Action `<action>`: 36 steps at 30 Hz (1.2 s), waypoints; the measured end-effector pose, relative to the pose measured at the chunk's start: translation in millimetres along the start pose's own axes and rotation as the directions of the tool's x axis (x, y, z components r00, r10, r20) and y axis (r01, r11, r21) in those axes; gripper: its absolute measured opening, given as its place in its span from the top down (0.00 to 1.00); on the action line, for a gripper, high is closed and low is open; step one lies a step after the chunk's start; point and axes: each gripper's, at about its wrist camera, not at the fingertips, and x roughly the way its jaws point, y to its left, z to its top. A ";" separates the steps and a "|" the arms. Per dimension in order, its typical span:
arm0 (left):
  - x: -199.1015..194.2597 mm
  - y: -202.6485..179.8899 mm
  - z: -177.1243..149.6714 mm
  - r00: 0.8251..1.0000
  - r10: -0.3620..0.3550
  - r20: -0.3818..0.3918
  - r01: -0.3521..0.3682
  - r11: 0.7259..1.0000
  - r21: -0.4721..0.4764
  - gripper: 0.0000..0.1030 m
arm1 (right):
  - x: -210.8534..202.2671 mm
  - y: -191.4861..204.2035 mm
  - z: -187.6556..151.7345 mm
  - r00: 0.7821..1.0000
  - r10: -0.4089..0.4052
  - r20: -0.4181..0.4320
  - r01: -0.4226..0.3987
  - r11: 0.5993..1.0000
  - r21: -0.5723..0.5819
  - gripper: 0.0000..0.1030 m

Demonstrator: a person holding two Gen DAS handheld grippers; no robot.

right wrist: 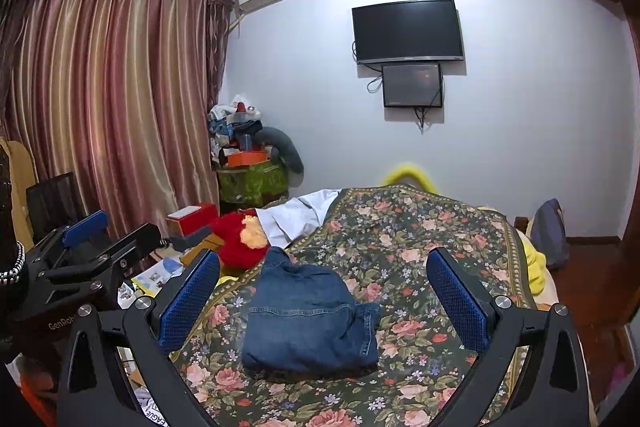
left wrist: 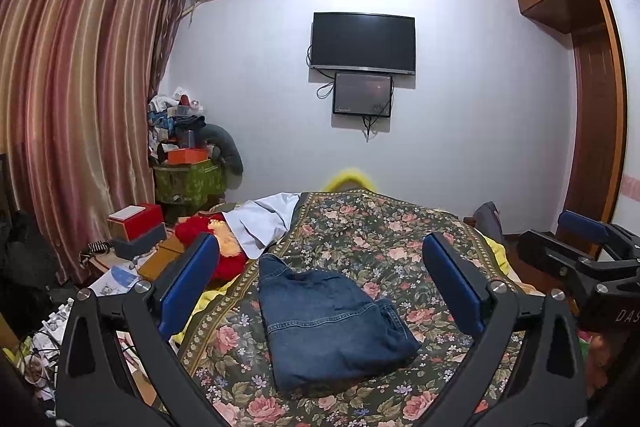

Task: Fold large clothes

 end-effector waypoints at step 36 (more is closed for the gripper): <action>1.3 -4.5 2.4 0.997 -0.072 0.000 0.072 0.997 0.006 0.01 | -3.7 -9.1 4.9 1.000 0.017 0.006 -0.017 1.000 0.002 0.00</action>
